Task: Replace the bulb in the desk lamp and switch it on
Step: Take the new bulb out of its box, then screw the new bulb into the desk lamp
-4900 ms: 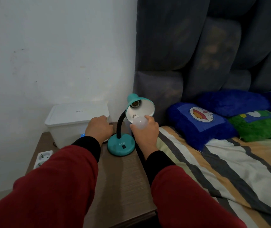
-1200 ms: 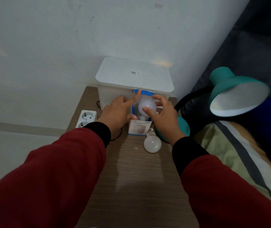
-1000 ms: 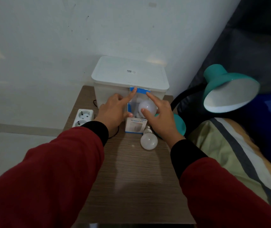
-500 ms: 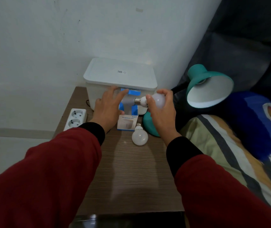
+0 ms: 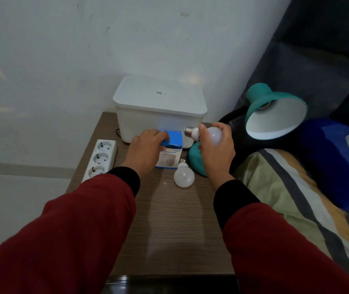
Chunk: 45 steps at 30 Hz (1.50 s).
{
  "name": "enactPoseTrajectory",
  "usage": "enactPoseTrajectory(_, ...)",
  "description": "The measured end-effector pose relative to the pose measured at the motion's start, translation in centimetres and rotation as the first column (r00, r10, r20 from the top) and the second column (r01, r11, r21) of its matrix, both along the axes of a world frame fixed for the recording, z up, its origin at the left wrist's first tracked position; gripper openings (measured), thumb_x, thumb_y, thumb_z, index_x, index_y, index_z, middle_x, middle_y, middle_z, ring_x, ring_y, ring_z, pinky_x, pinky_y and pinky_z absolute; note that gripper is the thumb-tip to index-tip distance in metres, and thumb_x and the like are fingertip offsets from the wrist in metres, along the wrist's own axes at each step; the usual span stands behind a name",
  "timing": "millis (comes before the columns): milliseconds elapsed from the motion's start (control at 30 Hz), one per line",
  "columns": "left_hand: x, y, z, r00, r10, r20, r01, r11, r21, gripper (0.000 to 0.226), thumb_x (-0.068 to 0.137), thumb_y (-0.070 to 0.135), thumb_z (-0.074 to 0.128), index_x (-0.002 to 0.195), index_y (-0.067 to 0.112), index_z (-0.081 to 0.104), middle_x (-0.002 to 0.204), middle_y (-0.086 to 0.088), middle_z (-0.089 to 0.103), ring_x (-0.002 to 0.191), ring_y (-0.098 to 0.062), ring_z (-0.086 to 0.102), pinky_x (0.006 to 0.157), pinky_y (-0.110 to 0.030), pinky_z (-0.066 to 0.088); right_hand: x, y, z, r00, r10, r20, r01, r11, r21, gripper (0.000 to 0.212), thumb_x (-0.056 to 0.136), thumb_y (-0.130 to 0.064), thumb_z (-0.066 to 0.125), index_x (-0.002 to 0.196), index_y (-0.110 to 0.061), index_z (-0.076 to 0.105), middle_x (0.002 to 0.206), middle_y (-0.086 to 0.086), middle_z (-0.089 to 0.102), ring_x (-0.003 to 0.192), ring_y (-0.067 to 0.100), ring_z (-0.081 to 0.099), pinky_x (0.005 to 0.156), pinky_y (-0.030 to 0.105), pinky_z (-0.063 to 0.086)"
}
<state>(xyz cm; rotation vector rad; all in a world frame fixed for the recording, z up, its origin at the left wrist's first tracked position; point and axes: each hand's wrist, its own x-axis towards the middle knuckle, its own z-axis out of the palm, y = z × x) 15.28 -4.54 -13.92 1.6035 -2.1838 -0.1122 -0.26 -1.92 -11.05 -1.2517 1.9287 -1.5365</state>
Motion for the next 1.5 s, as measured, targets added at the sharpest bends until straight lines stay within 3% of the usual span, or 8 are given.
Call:
enactPoseTrajectory(333, 0.0, -0.6, -0.5, 1.0, -0.002, 0.002, 0.002, 1.0, 0.012, 0.023, 0.094, 0.023, 0.053, 0.111, 0.018, 0.066, 0.119, -0.003, 0.061, 0.112, -0.024, 0.052, 0.084, -0.038, 0.043, 0.4, -0.9, -1.1, 1.0, 0.008, -0.023, -0.008, 1.0, 0.029, 0.038, 0.069, -0.066, 0.056, 0.095, -0.039, 0.049, 0.096, -0.003, 0.06, 0.09, 0.027, 0.065, 0.075, 0.048, 0.057)
enactPoseTrajectory(500, 0.2, -0.4, -0.6, 0.999, -0.03, 0.022, 0.028, 0.997, 0.068, 0.026, 0.094, 0.023, 0.053, 0.116, 0.019, 0.065, 0.127, -0.002, 0.058, 0.116, -0.024, 0.051, 0.088, -0.038, 0.044, 0.7, -0.9, -1.1, 0.998, 0.058, -0.013, -0.058, 0.997, 0.044, 0.037, 0.081, -0.045, 0.063, 0.106, -0.021, 0.052, 0.099, -0.001, 0.057, 0.092, 0.021, 0.061, 0.077, 0.045, 0.056)
enactPoseTrajectory(633, 0.3, -0.4, 0.2, 0.999, -0.045, 0.03, 0.04, 0.989, 0.145, 0.029, 0.093, 0.017, 0.054, 0.121, 0.02, 0.06, 0.13, -0.002, 0.054, 0.118, -0.023, 0.049, 0.094, -0.041, 0.045, 1.1, -0.6, -0.3, 0.991, 0.12, 0.056, -0.124, 0.988, 0.089, 0.04, 0.078, -0.023, 0.064, 0.115, -0.019, 0.049, 0.116, 0.009, 0.053, 0.094, 0.017, 0.05, 0.069, 0.02, 0.042)
enactPoseTrajectory(733, 0.3, -0.1, 0.9, 0.994, -0.046, 0.103, 0.027, 0.984, 0.178, 0.032, 0.091, 0.016, 0.054, 0.123, 0.02, 0.056, 0.132, -0.003, 0.05, 0.121, -0.023, 0.046, 0.095, -0.041, 0.044, 1.0, 0.1, 1.0, 0.989, 0.145, 0.005, -0.144, 0.98, 0.14, 0.045, 0.082, -0.02, 0.063, 0.124, -0.017, 0.046, 0.121, 0.008, 0.047, 0.092, 0.015, 0.043, 0.057, 0.005, 0.029)
enactPoseTrajectory(800, 0.3, 0.2, 1.8, 0.989, -0.013, 0.146, -0.015, 0.982, 0.191, 0.034, 0.09, 0.016, 0.056, 0.124, 0.02, 0.055, 0.134, -0.004, 0.048, 0.124, -0.024, 0.044, 0.096, -0.041, 0.042, 0.9, 0.8, 2.0, 0.988, 0.152, -0.012, -0.149, 0.978, 0.143, 0.046, 0.083, -0.02, 0.062, 0.126, -0.016, 0.044, 0.122, 0.01, 0.045, 0.091, 0.016, 0.04, 0.055, 0.01, 0.031)
enactPoseTrajectory(900, 0.2, 0.7, 3.8, 0.978, 0.023, 0.205, -0.063, 0.979, 0.193, 0.038, 0.089, 0.013, 0.056, 0.126, 0.019, 0.053, 0.132, -0.005, 0.048, 0.124, -0.025, 0.045, 0.094, -0.04, 0.042, 0.8, 2.1, 3.8, 0.989, 0.145, -0.027, -0.14, 0.98, 0.138, 0.047, 0.083, -0.022, 0.062, 0.127, -0.018, 0.044, 0.122, 0.01, 0.045, 0.091, 0.016, 0.04, 0.072, 0.012, 0.027)
enactPoseTrajectory(1133, -1.7, 2.2, 11.0, 0.984, 0.022, 0.179, -0.033, 0.998, 0.055, 0.036, 0.091, 0.02, 0.056, 0.127, 0.018, 0.053, 0.13, -0.01, 0.05, 0.123, -0.028, 0.045, 0.097, -0.043, 0.043, -0.5, 6.1, 7.6, 0.998, 0.037, -0.054, -0.037, 0.999, 0.002, 0.046, 0.078, -0.033, 0.065, 0.118, -0.019, 0.047, 0.114, 0.009, 0.058, 0.105, 0.029, 0.056, 0.091, 0.039, 0.048)
enactPoseTrajectory(1500, -11.1, 4.5, 16.7, 0.981, -0.19, 0.045, 0.191, 0.981, -0.023, 0.047, 0.093, 0.023, 0.055, 0.137, 0.016, 0.043, 0.133, -0.015, 0.046, 0.124, -0.03, 0.045, 0.099, -0.038, 0.04, -6.6, 10.3, 8.3, 0.994, -0.112, -0.012, 0.111, 0.993, -0.03, 0.051, 0.081, -0.038, 0.064, 0.124, -0.02, 0.044, 0.12, 0.011, 0.057, 0.108, 0.029, 0.056, 0.09, 0.038, 0.047)
